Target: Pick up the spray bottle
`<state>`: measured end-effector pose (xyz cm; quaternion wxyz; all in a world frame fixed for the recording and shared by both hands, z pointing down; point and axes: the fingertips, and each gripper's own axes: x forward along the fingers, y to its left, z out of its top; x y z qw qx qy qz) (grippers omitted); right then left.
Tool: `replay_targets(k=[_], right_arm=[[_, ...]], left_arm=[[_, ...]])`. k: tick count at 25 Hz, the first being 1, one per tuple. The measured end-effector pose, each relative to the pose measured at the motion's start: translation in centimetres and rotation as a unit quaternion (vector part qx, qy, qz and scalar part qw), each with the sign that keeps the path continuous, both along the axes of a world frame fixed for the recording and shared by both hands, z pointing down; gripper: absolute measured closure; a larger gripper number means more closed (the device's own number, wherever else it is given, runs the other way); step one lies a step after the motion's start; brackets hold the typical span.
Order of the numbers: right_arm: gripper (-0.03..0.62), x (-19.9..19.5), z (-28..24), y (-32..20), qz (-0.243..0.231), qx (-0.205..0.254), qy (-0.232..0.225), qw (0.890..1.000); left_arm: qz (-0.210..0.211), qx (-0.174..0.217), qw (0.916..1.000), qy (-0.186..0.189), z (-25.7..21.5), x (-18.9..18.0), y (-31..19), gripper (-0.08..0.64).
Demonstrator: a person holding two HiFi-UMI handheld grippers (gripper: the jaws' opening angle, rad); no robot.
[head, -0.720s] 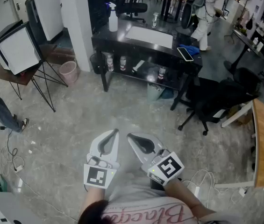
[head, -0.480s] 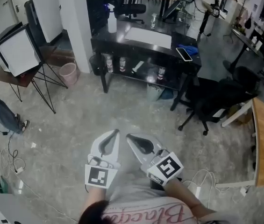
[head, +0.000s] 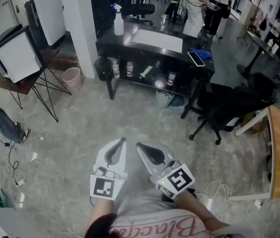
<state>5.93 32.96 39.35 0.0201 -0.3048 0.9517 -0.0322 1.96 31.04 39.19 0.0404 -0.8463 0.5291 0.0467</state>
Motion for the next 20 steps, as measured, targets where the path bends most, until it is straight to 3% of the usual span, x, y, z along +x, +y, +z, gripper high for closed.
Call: replay_targets(k=[8, 20], right_arm=[[0.591, -0.8, 1.0, -6.3, 0.004, -0.017, 0.011, 1.0], [0.591, -3.9, -0.7, -19.2, 0.024, 0.002, -0.003, 1.0]], left_arm=[[-0.006, 0.009, 0.9999, 0.002, -0.7, -1.5, -6.9, 0.561], [0.018, 0.011, 0.9998, -0.001, -1.9, -4.5, -20.3, 0.561]])
